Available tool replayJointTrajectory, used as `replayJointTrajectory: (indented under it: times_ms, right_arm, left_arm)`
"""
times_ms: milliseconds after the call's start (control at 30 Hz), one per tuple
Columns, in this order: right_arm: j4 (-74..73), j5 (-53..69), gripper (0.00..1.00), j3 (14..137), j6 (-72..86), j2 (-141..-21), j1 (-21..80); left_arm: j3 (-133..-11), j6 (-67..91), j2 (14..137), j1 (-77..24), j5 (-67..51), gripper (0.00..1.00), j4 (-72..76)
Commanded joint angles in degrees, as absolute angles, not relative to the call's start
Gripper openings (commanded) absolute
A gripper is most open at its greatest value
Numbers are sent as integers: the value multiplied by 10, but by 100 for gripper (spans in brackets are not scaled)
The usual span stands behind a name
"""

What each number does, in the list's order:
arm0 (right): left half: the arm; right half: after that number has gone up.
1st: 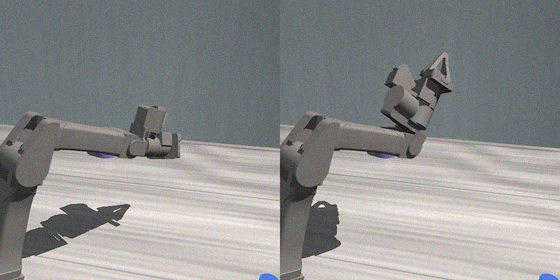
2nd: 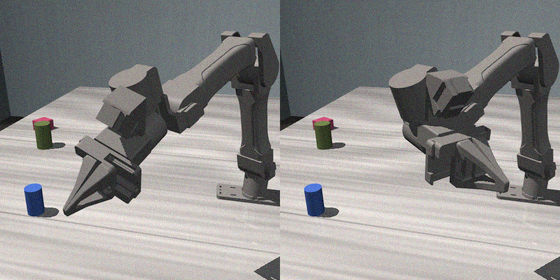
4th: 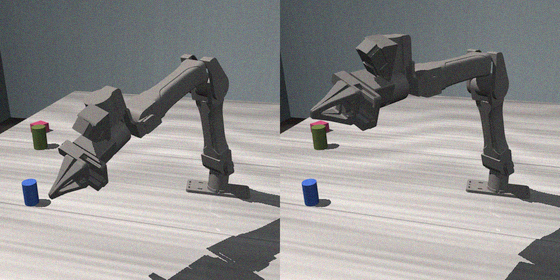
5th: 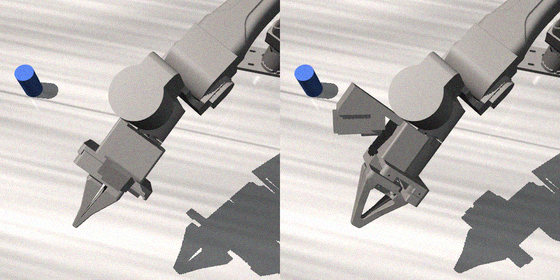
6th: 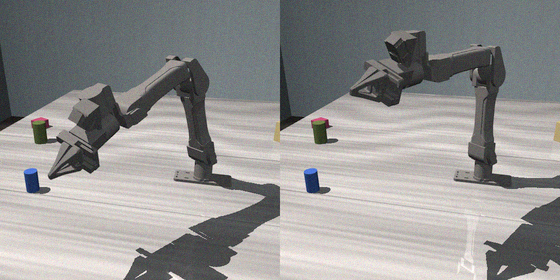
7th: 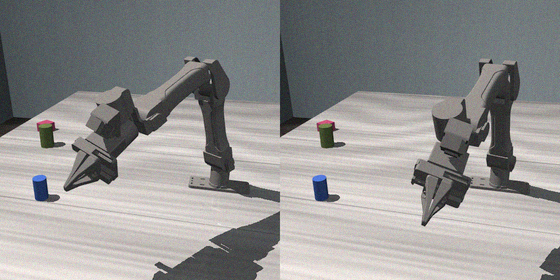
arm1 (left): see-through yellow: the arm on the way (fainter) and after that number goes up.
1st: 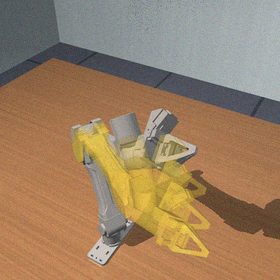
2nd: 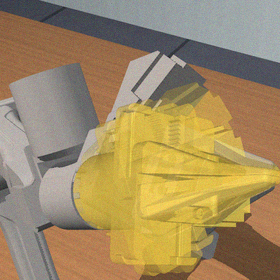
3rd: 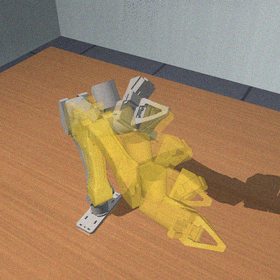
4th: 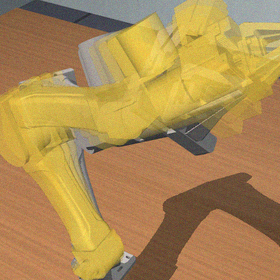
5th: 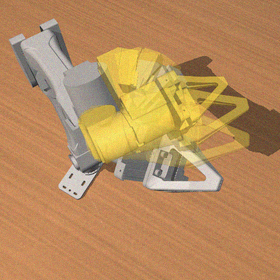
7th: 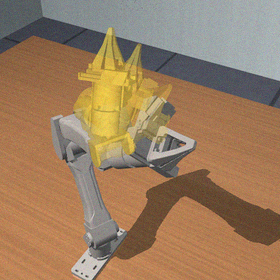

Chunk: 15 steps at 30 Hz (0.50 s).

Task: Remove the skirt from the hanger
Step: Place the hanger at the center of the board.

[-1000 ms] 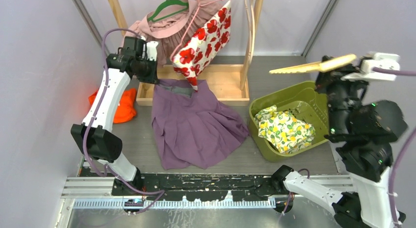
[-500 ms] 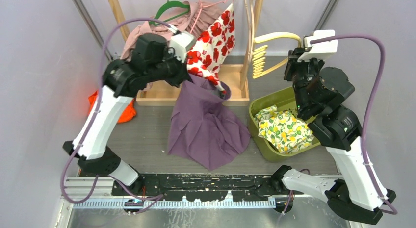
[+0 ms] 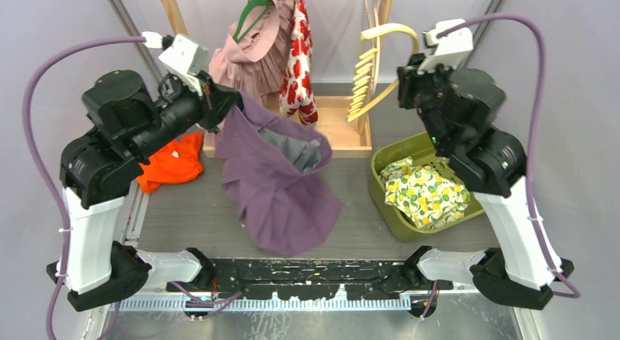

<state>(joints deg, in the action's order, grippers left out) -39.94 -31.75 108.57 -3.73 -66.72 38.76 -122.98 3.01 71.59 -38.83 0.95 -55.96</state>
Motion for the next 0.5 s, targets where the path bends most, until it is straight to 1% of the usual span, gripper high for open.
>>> replayJointTrajectory:
  times_ms: [0,200,467]
  right_arm:
    - [-431,-215,5,1139,1,-705,387]
    - [-467,-111,5,1189,2,-741,387]
    - [-480,-91,7,1183,-3,-737,387]
  left_arm:
    - [-1214,29,723,-385,31,0,-499]
    - [-1205,20,712,-386,40,0,-504]
    - [-1199,15,716,-386,43,0,-503]
